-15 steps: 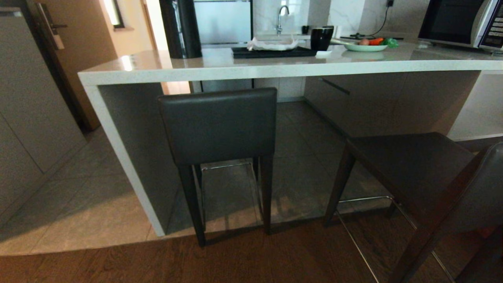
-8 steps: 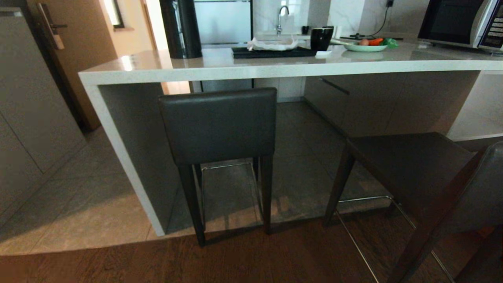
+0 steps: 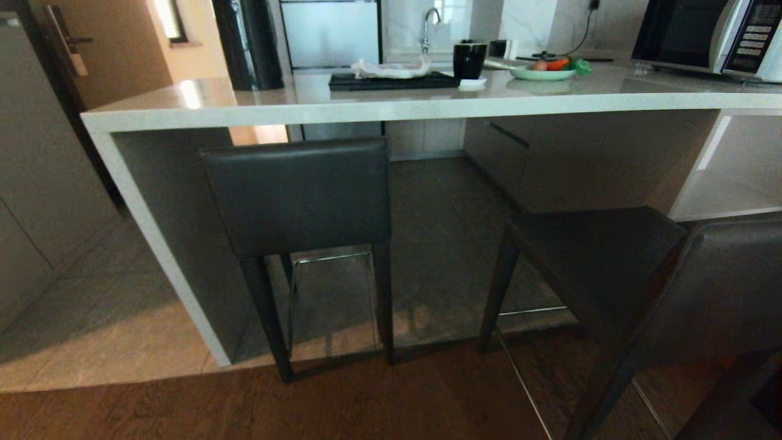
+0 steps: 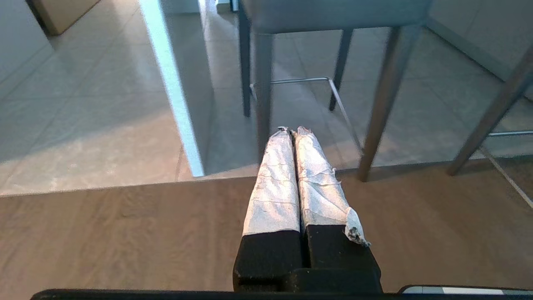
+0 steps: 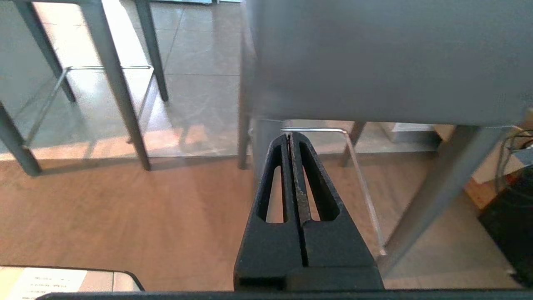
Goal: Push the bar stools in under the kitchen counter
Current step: Push the gray chair back under the dining table
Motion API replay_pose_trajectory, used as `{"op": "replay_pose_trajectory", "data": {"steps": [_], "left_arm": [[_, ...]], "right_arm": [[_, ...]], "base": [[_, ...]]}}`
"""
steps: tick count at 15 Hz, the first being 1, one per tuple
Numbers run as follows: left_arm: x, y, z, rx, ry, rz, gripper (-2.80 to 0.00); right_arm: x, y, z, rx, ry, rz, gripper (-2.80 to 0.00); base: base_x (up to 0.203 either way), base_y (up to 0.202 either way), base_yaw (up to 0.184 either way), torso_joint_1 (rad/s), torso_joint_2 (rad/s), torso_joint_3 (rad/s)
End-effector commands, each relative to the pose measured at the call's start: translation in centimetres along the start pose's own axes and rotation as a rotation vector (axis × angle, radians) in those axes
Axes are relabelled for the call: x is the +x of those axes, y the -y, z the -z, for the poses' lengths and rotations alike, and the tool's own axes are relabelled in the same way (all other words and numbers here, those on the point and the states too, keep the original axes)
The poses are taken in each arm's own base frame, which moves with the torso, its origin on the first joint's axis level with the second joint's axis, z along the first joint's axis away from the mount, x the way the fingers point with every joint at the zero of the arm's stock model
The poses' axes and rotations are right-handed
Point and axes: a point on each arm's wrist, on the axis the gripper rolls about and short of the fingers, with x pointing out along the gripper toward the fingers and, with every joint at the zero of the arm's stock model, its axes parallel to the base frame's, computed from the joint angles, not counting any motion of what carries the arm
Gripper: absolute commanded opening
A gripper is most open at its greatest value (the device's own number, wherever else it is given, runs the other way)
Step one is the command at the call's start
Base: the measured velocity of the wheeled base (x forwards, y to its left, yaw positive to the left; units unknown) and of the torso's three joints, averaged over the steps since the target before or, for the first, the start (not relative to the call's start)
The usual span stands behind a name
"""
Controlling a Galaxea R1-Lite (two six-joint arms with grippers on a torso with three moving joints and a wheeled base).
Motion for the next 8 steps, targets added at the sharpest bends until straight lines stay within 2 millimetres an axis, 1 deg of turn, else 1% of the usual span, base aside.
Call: {"op": "replay_pose_trajectory", "data": {"steps": [1,8], "left_arm": [[0.02,0.00,-0.01,0.000,-0.002,0.000,-2.80],[0.01,0.00,-0.01,-0.001,-0.001,0.000,-2.80]], "right_arm": [[0.01,0.00,0.00,0.000,-0.002,-0.001,-2.80],[0.01,0.00,0.00,0.000,-0.002,-0.001,-2.80]], "base": [[0.000,-0.197,-0.002,0.001,0.00,0.002],[0.000,-0.196,0.002,0.002,0.00,0.002]]}}
